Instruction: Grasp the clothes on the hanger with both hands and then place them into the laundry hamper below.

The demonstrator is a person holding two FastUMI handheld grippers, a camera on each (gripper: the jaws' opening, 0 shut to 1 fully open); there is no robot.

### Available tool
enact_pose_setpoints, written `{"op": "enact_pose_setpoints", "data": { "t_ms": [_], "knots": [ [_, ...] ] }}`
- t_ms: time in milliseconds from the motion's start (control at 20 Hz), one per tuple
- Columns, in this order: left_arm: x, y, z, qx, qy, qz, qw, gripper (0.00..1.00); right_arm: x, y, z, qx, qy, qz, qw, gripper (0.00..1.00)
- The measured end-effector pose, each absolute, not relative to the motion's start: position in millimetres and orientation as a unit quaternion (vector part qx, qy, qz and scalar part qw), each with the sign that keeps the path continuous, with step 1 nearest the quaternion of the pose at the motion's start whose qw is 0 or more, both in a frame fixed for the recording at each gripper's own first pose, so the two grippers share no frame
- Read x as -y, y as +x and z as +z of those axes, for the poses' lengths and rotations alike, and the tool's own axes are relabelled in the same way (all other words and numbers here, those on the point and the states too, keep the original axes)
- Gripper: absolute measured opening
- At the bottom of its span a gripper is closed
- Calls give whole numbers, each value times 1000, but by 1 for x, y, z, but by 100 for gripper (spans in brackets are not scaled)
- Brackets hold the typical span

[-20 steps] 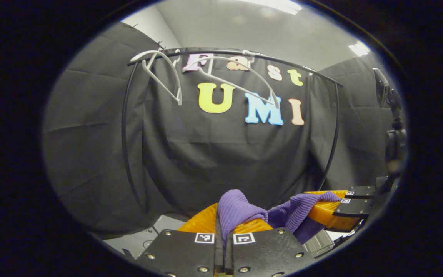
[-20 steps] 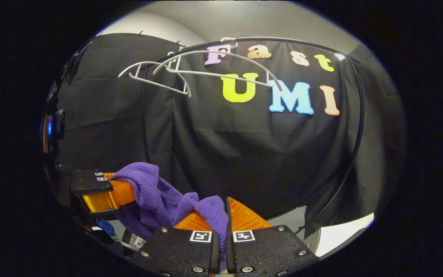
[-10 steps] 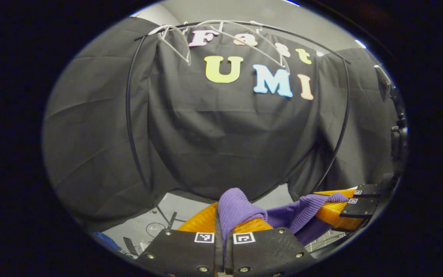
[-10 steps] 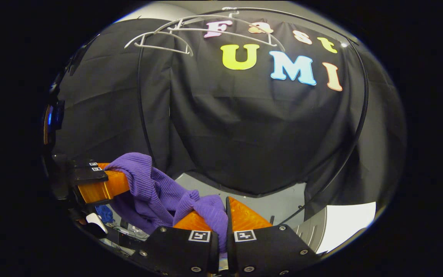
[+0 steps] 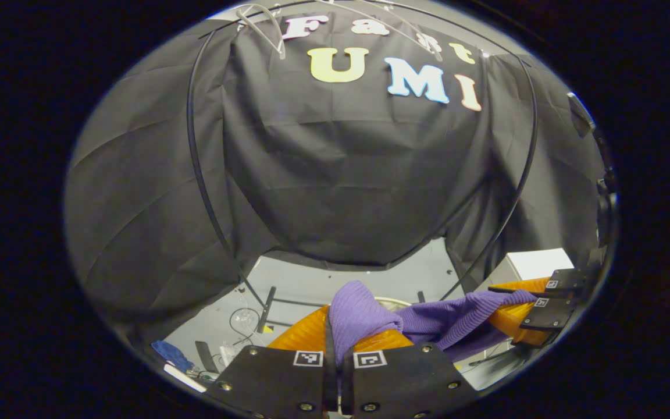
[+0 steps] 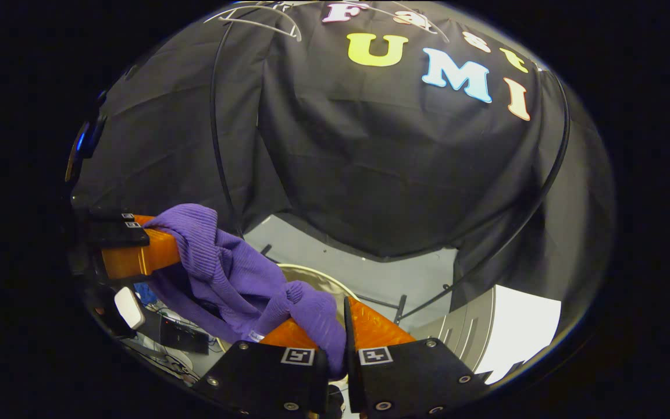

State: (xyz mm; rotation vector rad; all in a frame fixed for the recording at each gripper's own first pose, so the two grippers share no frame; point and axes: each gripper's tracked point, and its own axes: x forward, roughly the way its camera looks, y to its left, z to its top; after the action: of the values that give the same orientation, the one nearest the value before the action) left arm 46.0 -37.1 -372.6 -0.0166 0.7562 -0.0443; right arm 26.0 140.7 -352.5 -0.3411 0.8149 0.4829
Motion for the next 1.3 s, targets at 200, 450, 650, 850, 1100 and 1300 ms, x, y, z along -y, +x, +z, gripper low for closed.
{"op": "enact_pose_setpoints", "data": {
  "t_ms": [200,450,650,850,1100,1300],
  "knots": [
    [39,18,-406,-422,-13,-11,906,7,-132,2,-376,-427,-168,232,858,23],
    [13,12,-397,-402,-8,2,915,59,-127,-6,-375,-432,-156,226,859,80],
    [-5,18,-348,-354,-5,8,935,96,-134,10,-342,-394,-130,218,884,95],
    [-11,32,-280,-286,8,-7,958,96,-144,26,-292,-332,-103,203,915,95],
    [-7,45,-201,-221,13,-33,975,100,-151,35,-224,-253,-88,192,944,95],
    [5,56,-135,-160,18,-53,985,100,-138,43,-164,-193,-77,173,963,96]
  ]
}}
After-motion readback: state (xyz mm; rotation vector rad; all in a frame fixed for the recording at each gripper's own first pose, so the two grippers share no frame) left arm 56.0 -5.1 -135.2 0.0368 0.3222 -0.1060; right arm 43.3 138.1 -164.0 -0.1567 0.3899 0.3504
